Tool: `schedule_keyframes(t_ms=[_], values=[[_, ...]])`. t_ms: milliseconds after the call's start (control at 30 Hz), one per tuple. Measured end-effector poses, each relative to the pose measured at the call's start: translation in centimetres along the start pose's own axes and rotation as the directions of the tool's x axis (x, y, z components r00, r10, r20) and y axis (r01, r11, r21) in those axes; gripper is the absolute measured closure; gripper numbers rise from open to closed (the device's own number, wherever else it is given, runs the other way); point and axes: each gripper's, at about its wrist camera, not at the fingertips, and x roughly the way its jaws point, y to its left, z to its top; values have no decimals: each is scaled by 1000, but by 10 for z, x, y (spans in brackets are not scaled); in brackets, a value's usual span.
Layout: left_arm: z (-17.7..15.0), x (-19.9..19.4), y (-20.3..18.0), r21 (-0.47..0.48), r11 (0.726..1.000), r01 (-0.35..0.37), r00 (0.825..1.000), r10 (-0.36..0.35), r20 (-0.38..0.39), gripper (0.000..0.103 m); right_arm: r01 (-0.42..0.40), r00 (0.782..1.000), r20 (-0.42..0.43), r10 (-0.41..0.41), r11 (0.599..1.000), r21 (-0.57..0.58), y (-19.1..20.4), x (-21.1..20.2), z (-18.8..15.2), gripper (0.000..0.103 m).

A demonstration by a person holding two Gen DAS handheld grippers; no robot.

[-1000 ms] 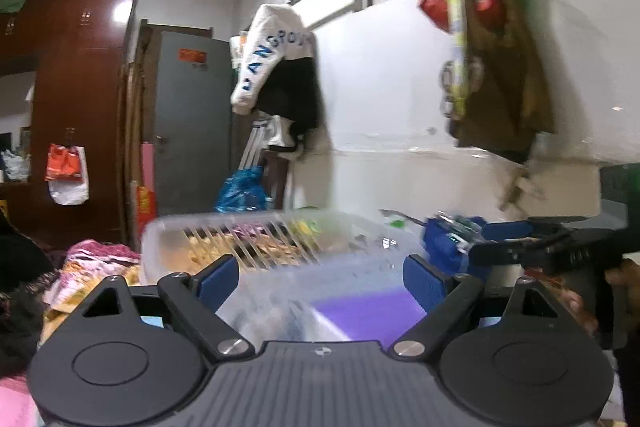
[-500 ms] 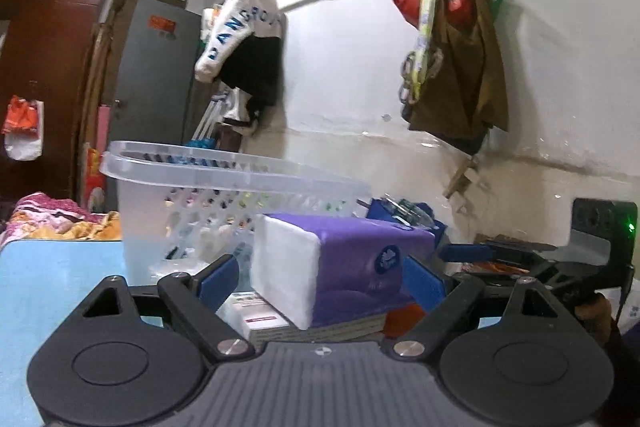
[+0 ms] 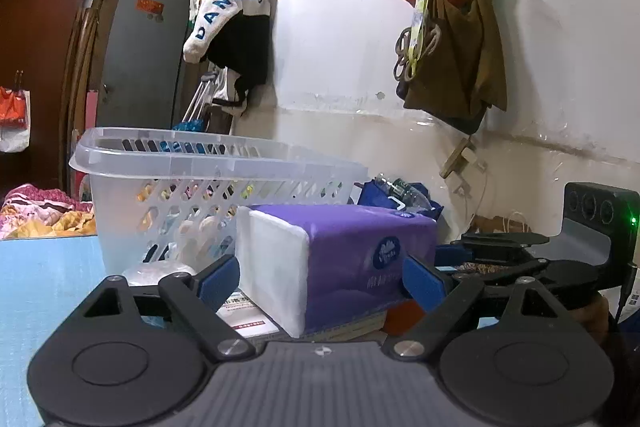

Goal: Organize objects
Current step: 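Grasp the purple tissue pack between both grippers, then lift the tissue pack over the basket and release it inside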

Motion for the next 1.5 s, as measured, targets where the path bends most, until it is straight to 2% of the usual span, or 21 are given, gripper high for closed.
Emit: schedule_keyframes(t_ms=[167, 333, 433, 667, 1033, 1267, 1500], values=[[1, 3, 5, -16, 1000, -2, 1000, 1, -3, 14, -15, 1000, -17, 15, 1000, 2, -3, 0, -3, 48], [1, 15, 5, -24, 1000, 17, 999, -18, -47, 36, -23, 999, -24, 23, 1000, -9, -4, 2, -1, 46], [1, 16, 2, -14, 1000, -5, 999, 5, -42, 39, -15, 1000, -25, 15, 1000, -16, -3, 4, -1, 46], [-4, 7, -7, 15, 1000, -17, 1000, 17, -7, 43, 8, 1000, 9, -8, 998, -60, 5, -3, -4, 49], [-10, -31, -30, 61, 998, -19, 995, 13, 98, 47, 24, 996, 91, -11, 990, -142, 29, -29, -1, 50], [5, -49, -50, 119, 992, -45, 986, 25, 167, 47, 36, 988, 155, -7, 982, -184, 37, -43, 16, 50], [18, -49, -53, 131, 990, -45, 982, 20, 186, 47, 38, 986, 167, -6, 981, -190, 33, -41, 28, 50]])
